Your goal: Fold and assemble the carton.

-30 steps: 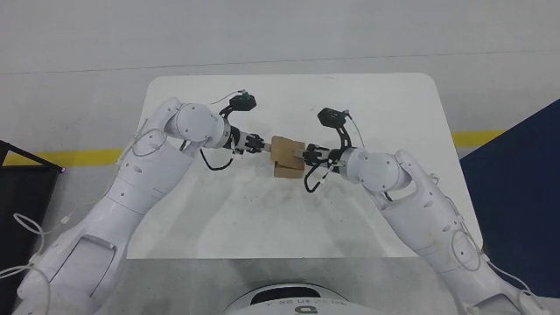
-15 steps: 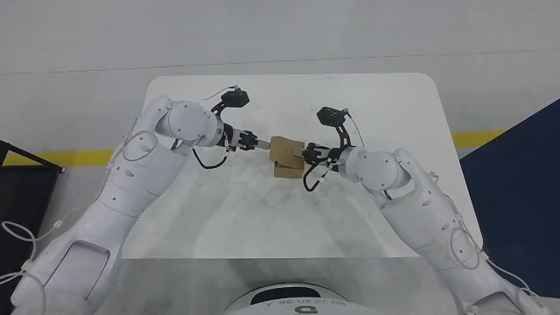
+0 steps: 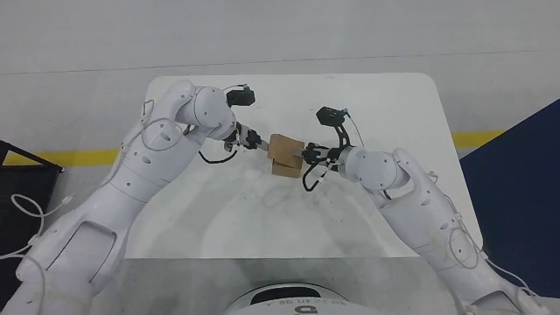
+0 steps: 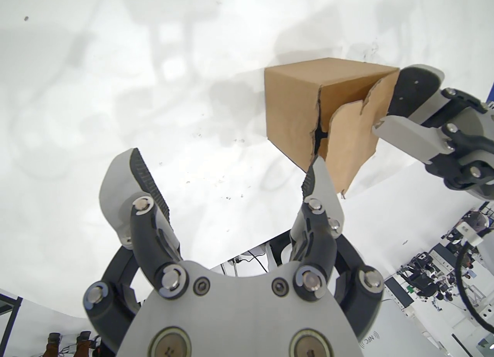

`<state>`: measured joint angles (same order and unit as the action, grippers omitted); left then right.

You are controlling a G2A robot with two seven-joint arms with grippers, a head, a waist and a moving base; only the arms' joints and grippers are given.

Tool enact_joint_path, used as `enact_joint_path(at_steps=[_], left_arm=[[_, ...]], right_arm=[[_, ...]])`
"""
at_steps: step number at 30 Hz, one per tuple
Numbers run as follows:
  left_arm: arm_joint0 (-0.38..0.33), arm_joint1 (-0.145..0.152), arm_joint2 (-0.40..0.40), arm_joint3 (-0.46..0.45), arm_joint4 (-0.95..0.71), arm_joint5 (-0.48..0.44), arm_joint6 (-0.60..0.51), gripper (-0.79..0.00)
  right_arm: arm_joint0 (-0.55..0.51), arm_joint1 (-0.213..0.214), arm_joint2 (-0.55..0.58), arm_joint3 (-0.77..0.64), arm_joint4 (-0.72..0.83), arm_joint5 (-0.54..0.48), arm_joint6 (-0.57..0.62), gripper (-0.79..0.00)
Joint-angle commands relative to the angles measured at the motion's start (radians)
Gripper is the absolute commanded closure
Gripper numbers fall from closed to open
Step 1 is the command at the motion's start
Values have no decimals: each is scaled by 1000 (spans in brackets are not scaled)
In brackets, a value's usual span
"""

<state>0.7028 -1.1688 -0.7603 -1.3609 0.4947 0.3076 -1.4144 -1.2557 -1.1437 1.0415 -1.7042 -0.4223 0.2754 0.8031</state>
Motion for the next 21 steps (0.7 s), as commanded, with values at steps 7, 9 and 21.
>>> enact_joint_path(at_steps=[7,9,21], left_arm=[[-53,-33,78,69,12,28,-33,-785],[-70,-43,96,84,14,39,-43,-785],[-132,-90,163,193,-17,50,-48,-785]], right_arm=[[7,-3,-12,2,-10,-3,-3,-360],[9,-4,-15,2,-9,-5,-3,-360],[13,-8,-25,8,-15,-5,-7,-348]])
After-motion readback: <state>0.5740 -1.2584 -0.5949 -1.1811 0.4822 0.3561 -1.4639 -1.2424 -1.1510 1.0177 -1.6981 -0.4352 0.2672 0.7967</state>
